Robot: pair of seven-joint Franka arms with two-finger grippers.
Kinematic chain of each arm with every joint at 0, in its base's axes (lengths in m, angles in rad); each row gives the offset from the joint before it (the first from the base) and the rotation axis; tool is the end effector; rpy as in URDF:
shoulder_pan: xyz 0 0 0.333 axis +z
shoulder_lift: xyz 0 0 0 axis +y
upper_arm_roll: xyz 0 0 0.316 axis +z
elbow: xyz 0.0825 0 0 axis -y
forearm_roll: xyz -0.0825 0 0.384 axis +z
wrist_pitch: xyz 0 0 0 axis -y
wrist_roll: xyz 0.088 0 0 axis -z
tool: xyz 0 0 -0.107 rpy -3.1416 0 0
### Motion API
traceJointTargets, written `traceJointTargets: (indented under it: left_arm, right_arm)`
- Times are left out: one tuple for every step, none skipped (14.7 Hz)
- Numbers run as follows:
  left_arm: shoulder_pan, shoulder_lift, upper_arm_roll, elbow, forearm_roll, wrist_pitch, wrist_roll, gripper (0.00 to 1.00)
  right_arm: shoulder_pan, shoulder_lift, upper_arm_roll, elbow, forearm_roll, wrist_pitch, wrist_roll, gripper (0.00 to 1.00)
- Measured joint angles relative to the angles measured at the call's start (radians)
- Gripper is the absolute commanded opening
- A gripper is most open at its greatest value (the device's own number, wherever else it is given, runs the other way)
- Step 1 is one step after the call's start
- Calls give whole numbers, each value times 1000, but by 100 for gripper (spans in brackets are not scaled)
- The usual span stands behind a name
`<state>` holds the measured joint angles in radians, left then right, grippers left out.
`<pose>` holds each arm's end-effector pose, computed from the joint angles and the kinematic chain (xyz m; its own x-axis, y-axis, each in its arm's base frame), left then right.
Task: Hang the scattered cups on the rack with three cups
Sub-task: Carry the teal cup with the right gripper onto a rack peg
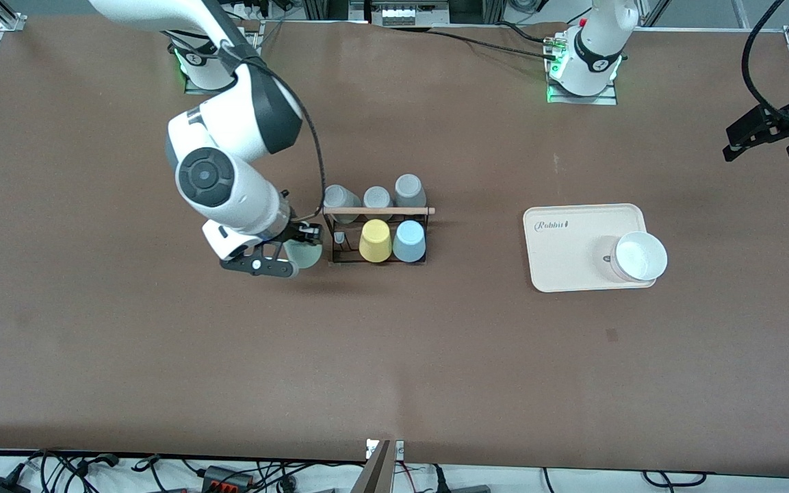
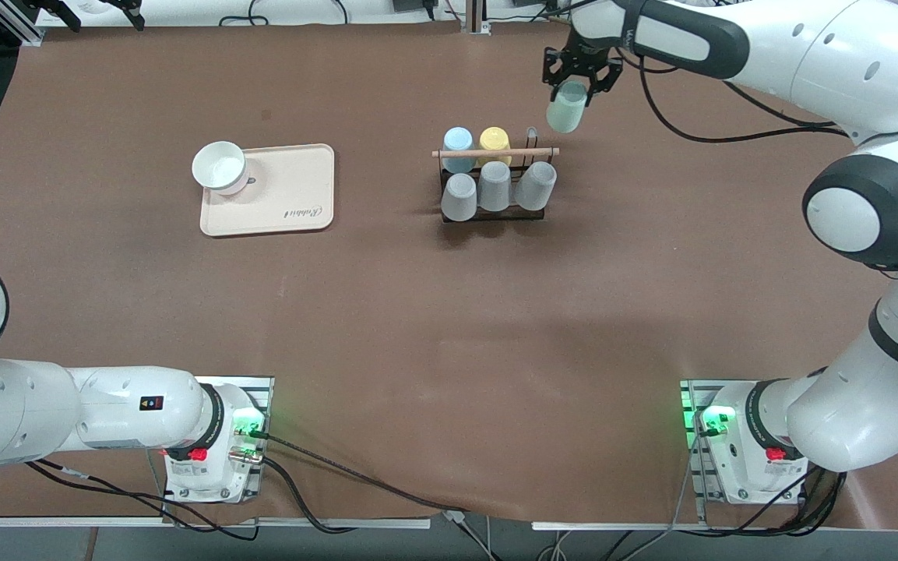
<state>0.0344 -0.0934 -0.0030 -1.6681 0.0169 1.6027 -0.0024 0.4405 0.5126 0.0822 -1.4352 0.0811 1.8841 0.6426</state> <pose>0.5276 0.0183 0.6318 0.9991 0.0332 0.0280 0.0337 -0.9993 -0.0171 0.6043 0.3439 0.3923 0.9811 -0.1516 -0.1205 -0.1590 -0.9858 -0.0540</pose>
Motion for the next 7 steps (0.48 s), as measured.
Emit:
traceJointTargets:
  left_arm:
    - [0, 3, 0, 0, 0, 0, 0, 100]
    - [0, 5, 0, 0, 0, 1, 0, 100]
    - [0, 7, 0, 0, 0, 1, 0, 100]
    - [0, 8, 0, 0, 0, 2, 0, 100]
    - [0, 8, 0, 0, 0, 2, 0, 100]
    - [0, 8, 0, 1, 0, 2, 0, 100]
    - [0, 8, 0, 1, 0, 2, 0, 100]
  right_arm:
    - [14, 7, 0, 8, 0, -2, 13, 23]
    - [27, 11, 0, 12, 0, -8, 19, 23]
    - [37, 14, 0, 17, 0, -16, 20, 23]
    - [47, 18, 0, 24, 0, -29, 21, 23]
    - [55, 22, 0, 34, 0, -50, 21, 23]
    - [62, 26, 0, 48, 0, -72, 21, 23]
    - [68, 29, 0, 63, 0, -90, 21, 23]
